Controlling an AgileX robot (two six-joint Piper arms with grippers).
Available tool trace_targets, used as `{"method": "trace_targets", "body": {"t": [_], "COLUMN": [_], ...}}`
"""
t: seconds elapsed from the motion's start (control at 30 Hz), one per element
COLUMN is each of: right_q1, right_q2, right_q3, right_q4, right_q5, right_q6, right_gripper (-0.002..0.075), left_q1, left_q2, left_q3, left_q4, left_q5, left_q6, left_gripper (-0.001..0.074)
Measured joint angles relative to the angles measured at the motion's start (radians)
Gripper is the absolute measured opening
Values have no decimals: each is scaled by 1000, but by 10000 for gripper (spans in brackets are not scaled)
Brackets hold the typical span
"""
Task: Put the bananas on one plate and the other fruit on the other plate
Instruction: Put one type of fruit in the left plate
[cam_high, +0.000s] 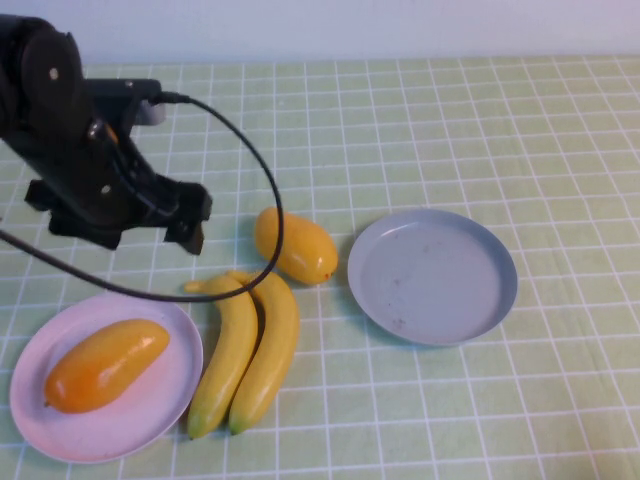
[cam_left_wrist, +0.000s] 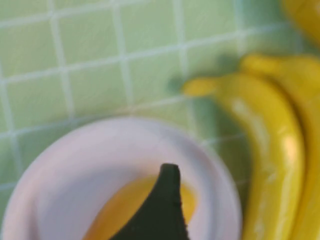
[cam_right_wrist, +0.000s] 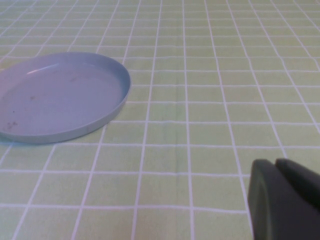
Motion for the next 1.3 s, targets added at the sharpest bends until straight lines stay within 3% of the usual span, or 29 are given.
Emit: {"method": "trace_targets", "body": {"t": [0.33, 0.67, 1.3], "right_q1": [0, 0, 0], "right_q2": [0, 0, 0], "right_q3": [0, 0, 0], "right_q4": [0, 0, 0], "right_q5": [0, 0, 0], "right_q6": [0, 0, 0], "right_gripper": [-15, -15, -16], "left_q1": [-117, -131, -131], "left_q2": [195, 445, 607], "left_q3": [-241, -475, -533], "left_q4": [-32, -57, -139], "left_q5": [-25, 37, 13], "left_q6": [-100, -228, -243], "left_gripper": [668, 668, 669]}}
